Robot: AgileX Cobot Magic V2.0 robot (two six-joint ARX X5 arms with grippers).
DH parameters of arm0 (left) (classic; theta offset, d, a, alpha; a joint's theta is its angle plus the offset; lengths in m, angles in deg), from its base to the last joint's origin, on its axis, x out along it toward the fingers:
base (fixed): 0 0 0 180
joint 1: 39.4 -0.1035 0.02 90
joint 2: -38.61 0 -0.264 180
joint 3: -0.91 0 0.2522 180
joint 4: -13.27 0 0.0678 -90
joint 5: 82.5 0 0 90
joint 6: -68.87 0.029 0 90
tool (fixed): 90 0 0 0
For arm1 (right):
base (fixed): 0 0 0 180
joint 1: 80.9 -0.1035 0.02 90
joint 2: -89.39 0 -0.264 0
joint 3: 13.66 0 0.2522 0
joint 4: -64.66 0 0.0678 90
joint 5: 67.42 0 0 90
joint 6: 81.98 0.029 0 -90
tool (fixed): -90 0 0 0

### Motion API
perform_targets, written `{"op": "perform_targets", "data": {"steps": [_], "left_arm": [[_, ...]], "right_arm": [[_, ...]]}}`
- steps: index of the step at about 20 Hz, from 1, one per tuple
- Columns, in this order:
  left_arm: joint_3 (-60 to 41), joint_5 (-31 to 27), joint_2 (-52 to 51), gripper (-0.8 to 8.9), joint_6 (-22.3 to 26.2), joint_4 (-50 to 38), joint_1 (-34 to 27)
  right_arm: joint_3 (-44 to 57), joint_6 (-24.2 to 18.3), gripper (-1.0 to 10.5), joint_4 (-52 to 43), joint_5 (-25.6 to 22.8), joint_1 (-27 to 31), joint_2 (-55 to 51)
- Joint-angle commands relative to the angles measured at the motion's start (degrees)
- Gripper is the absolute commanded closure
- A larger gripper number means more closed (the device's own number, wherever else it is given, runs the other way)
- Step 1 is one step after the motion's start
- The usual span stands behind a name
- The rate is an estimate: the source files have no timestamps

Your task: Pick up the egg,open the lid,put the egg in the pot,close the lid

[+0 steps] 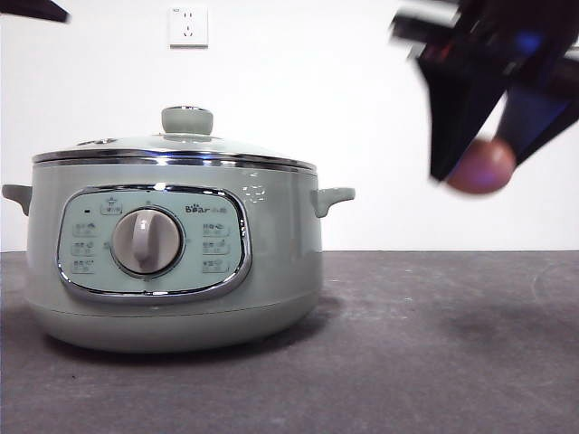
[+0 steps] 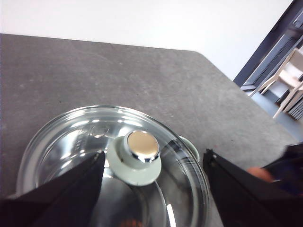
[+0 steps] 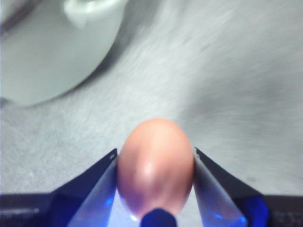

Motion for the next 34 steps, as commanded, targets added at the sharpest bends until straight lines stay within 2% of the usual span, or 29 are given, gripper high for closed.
{"op": "perform_targets", "data": {"steps": [1, 4, 8, 14, 18, 19, 21, 22, 28, 32, 34], "left_arm": [[0.1, -6.5, 3.6, 4.57, 1.8, -3.9, 5.1], [0.1, -14.2, 8.9, 4.58, 4.1, -8.6, 11.3], [0.1, -20.7, 15.7, 4.58, 7.2, -13.1, 15.9], [0.1, -22.1, 22.9, 4.59, 11.1, -15.3, 16.4], [0.1, -22.0, 24.2, 4.79, 11.2, -15.2, 16.4], [0.1, -22.0, 24.2, 5.51, 11.5, -15.2, 16.4], [0.1, -22.0, 24.2, 7.68, 12.9, -15.2, 16.4], [0.1, -22.0, 24.2, 8.2, 13.3, -15.2, 16.4], [0.1, -22.1, 23.7, 8.22, 14.4, -17.3, 16.4], [0.3, -22.1, 19.1, 8.22, 14.4, -19.6, 16.4], [0.8, -22.3, 16.0, 8.22, 14.4, -19.4, 16.4]], "right_arm": [[0.0, 0.6, 9.6, 1.7, -2.9, 0.0, -4.9], [0.0, 2.0, 9.6, 3.5, -3.5, 0.0, -10.0], [0.0, 2.6, 9.6, 5.1, -3.6, 0.0, -13.4], [0.0, 4.0, 9.6, 7.5, -3.5, 0.0, -13.6], [0.0, 4.1, 9.6, 7.5, -3.5, 0.0, -13.7], [0.0, 4.1, 9.6, 7.5, -3.5, 0.0, -13.7], [0.0, 4.1, 9.6, 7.5, -3.5, 0.0, -13.7], [0.0, 4.1, 9.6, 7.5, -3.5, 0.0, -13.7], [0.0, 4.5, 9.6, 7.1, -3.5, 0.0, -13.6], [0.0, 4.4, 9.6, 3.4, -2.8, 0.0, -13.6], [0.0, 3.8, 9.6, -0.3, 1.0, 0.0, -13.4]]}}
